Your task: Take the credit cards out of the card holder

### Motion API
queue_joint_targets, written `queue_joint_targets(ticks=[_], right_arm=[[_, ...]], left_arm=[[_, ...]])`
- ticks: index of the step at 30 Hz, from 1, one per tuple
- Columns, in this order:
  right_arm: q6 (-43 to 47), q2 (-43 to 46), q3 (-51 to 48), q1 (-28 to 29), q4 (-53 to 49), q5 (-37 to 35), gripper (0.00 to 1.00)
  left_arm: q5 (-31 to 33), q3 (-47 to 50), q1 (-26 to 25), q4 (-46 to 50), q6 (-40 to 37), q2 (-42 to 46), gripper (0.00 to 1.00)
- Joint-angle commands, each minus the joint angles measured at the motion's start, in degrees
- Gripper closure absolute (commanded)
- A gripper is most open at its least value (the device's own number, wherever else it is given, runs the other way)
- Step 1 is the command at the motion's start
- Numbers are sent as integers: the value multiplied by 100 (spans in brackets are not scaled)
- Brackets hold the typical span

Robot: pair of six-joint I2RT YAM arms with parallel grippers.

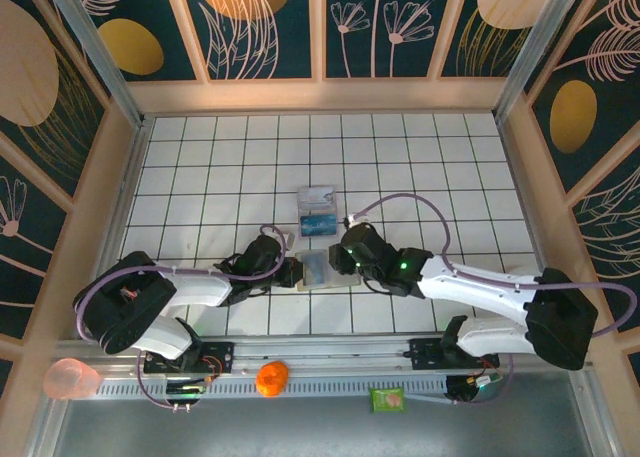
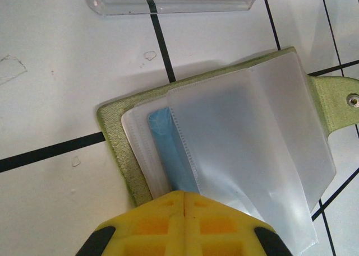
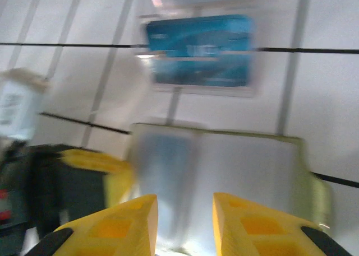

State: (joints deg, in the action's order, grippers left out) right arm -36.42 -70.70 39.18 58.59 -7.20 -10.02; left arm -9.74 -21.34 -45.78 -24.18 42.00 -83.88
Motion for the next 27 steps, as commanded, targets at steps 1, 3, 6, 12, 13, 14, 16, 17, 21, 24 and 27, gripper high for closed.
queue_joint_targets(ticks=[1,3,6,12,13,14,16,17,21,24,27], right_arm=[[367,-390,303,15,308,665,70],[300,-503,305,-17,225,498,70],[144,-443,126,-104,247,416,70],[-75,-125,-264,-275,254,446,70],[-61,-103,-323,-295,277,502,68],[-43,-114,-371,-304,298,597,66],[-90,-130,-433,-304,259,590,65],[-119,-92,-480,-304,250,552,64],[-204,217,-621,-335,116,272,64],[-326,511,-719,-376,-89,-37,65],[-521,905,-902,-442,-251,-296,67]], left_arm=[[-149,-108,-42,221,-95,-2,100],[-218,-195,-39,332,-106,139,100],[-271,-381,-69,567,-152,324,96],[-395,-766,-180,893,-218,247,95],[-362,-825,-193,960,-242,223,95],[-342,-859,-190,986,-245,230,95],[-383,-878,-193,950,-215,187,95],[-462,-893,-198,876,-171,124,95],[-617,-1170,-427,683,-70,-258,95],[-665,-1604,-681,696,-122,-648,96],[-720,-2073,-887,836,-238,-1104,96]])
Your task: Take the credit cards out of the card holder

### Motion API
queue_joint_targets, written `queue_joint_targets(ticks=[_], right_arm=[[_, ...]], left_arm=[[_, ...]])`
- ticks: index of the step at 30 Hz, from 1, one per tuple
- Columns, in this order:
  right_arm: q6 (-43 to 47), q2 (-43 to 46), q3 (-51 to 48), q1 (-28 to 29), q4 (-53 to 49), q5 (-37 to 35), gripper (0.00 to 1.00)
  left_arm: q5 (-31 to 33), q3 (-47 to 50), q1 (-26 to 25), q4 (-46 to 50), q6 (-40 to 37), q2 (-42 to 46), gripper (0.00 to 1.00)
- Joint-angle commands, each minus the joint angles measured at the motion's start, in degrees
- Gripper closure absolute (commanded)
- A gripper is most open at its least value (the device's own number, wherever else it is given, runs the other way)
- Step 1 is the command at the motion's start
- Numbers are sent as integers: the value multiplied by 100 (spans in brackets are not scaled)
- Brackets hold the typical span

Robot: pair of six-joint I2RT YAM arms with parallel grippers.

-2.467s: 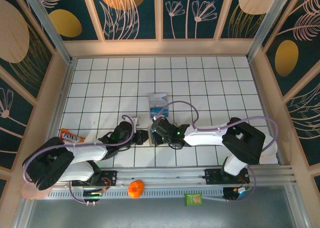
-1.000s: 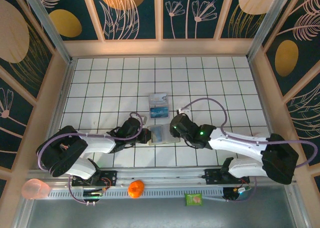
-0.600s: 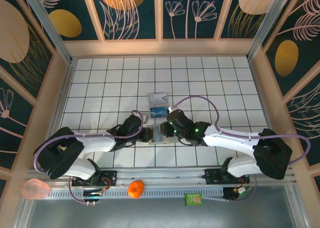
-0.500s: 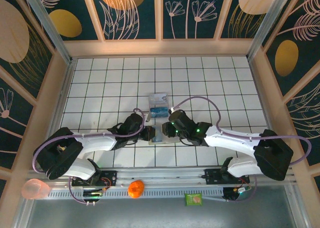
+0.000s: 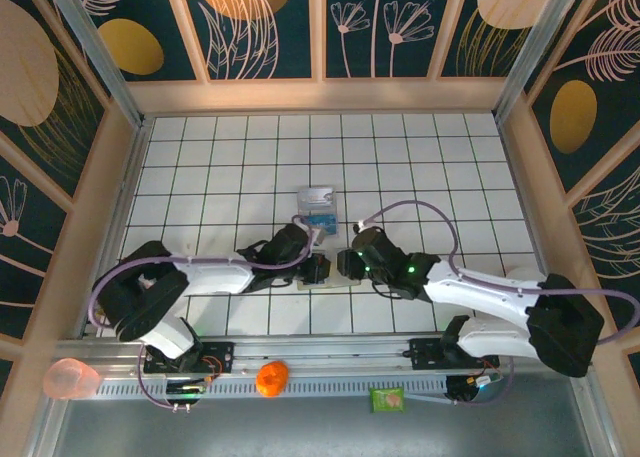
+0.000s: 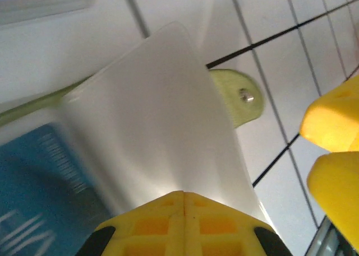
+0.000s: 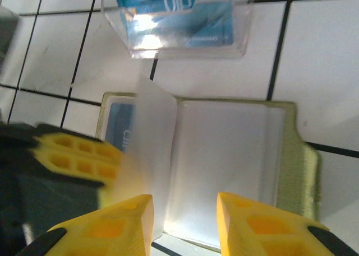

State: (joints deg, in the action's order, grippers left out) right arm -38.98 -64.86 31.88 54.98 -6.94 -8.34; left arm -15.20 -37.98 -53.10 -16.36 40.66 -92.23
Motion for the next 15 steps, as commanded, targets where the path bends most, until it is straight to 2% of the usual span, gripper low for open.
queue_joint_targets(ticks=[1,5,10,15], right_arm=[[-310,482,-249,-99,-316,-517,68],[-419,966,-510,-194,-471,-565,69],[-462,1091,-673,-216,-447,-482,71],[-385,938,-587,-216,-337,-417,72]], left_arm=[[-185,-546,-206,115,-164,-410,97],[-141,-861,-257,388,-316,-909,97],[-110,-946,-262,540,-392,-1356,98],[-146,-823,-261,138,-337,-1152,97]])
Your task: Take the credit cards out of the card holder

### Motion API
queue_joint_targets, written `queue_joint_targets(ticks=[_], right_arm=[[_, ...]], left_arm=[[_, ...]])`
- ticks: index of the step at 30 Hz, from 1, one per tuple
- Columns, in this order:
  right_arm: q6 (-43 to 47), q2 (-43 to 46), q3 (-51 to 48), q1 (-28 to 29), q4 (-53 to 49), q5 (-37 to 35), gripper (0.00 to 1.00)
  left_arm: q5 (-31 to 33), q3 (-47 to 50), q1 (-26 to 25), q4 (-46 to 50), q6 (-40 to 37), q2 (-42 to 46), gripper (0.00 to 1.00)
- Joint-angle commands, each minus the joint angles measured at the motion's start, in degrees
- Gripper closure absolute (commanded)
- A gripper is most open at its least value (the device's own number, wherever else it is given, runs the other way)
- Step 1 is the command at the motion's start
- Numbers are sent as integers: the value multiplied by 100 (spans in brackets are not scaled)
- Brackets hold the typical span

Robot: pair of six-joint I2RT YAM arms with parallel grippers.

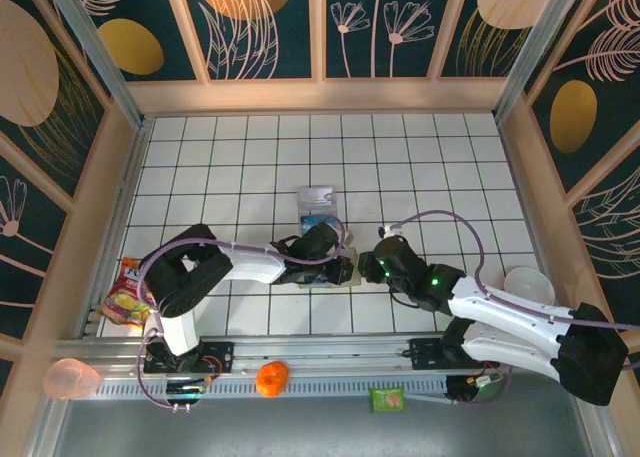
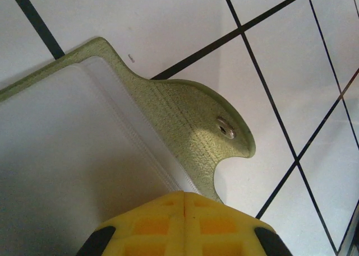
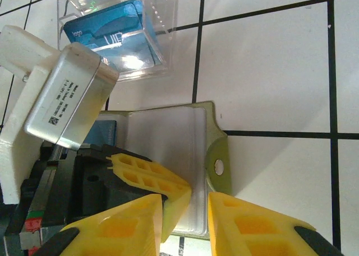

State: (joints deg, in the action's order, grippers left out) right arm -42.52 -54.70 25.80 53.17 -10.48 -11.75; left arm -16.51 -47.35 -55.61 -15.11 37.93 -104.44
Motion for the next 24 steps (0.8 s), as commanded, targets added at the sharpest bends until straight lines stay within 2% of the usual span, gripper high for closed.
queue_joint_targets(ticks=[1,6,13,21,24], right_arm=[[6,-130,58,-34,49,-42,72],[312,-494,176,-36,507,556,72],[841,-1464,609,163,1229,1608,81],[788,-2743,871,190,1356,1906,89],[610,-2982,704,196,1400,1821,90]], left_arm=[[80,173,-3,-67,-32,263,96],[523,727,166,-481,324,1497,83],[871,1840,675,-350,544,2507,85],[963,2327,781,-411,496,2476,88],[1167,2318,813,-319,465,2339,94]])
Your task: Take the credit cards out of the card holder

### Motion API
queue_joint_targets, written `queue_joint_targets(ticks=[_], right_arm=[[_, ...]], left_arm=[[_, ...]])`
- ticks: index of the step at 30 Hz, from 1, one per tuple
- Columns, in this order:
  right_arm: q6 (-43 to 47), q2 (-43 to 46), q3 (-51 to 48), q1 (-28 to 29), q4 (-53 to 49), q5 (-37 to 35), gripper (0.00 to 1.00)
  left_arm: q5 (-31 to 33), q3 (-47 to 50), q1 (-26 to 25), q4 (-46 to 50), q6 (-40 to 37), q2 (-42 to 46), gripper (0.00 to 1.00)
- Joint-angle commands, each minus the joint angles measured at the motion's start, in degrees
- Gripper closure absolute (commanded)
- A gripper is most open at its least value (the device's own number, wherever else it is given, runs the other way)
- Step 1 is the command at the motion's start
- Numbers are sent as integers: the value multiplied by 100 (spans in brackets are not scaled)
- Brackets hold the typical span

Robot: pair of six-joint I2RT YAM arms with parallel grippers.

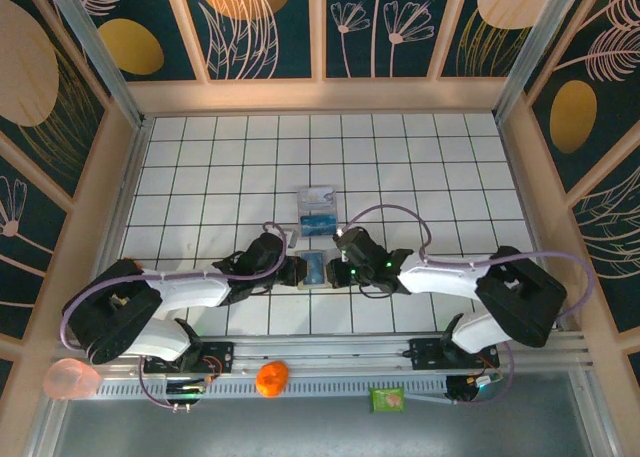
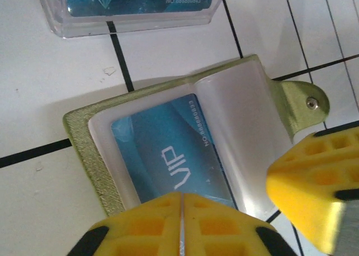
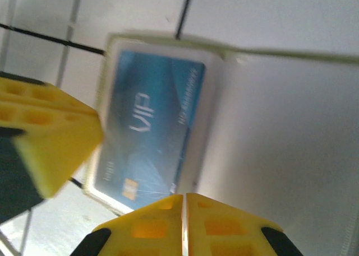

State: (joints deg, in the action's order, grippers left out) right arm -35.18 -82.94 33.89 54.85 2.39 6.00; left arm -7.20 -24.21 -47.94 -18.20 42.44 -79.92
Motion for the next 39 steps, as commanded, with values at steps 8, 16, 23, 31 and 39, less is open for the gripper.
queue_joint_targets(ticks=[8,16,23,31,39], right_arm=[[-263,27,-239,26,13,-197,91],[-118,242,183,-239,411,793,73],[-662,-407,311,-492,825,1369,64],[-1120,-534,155,-554,1048,1387,64],[-1207,-749,145,-563,1015,1378,65]], left_arm=[[337,-5,111,116,-139,-461,100],[359,50,113,121,-151,-489,100],[343,100,114,58,-139,-456,100],[290,92,119,1,-148,-447,100],[320,96,118,37,-181,-367,100]])
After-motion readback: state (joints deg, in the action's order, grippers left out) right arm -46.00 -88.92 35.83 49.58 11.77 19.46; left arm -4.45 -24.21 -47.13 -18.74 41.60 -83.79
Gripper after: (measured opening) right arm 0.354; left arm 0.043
